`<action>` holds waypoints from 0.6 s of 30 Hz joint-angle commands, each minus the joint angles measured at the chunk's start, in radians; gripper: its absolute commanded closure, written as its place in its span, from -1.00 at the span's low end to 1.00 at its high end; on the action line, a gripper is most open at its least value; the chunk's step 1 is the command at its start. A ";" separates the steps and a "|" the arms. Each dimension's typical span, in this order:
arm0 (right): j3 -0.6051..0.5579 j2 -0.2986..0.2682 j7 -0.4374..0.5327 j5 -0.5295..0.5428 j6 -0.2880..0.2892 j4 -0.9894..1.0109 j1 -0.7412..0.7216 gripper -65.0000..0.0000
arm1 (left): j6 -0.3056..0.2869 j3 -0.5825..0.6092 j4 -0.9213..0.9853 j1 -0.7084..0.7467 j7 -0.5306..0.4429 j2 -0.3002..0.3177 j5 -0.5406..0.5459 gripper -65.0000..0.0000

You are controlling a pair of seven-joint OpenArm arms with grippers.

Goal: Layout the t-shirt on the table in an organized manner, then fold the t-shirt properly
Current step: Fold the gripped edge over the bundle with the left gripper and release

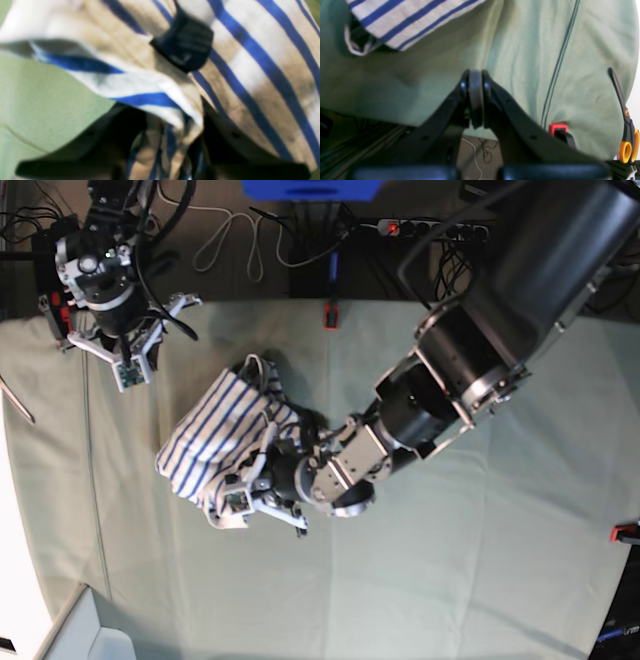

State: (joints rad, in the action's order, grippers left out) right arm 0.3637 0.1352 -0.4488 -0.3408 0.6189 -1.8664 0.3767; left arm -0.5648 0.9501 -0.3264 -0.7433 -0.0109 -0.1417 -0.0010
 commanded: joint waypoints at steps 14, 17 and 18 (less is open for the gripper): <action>0.001 0.001 0.020 0.006 -0.004 -0.019 -0.011 1.00 | -0.027 0.007 -0.167 -0.014 -0.059 -0.015 -0.081 0.94; 0.002 0.001 0.020 0.006 -0.004 -0.019 -0.009 1.00 | -0.021 0.007 -0.167 0.003 -0.059 -0.015 -0.081 0.61; 0.002 0.001 0.020 0.006 -0.004 -0.019 -0.009 1.00 | -0.019 0.007 -0.168 0.009 -0.059 -0.015 -0.081 0.46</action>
State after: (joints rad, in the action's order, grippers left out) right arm 0.3637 0.1360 -0.4492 -0.3412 0.6189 -1.8664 0.3691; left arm -0.5846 0.9596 -0.4797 -0.7082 -0.0498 -0.1444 -0.0937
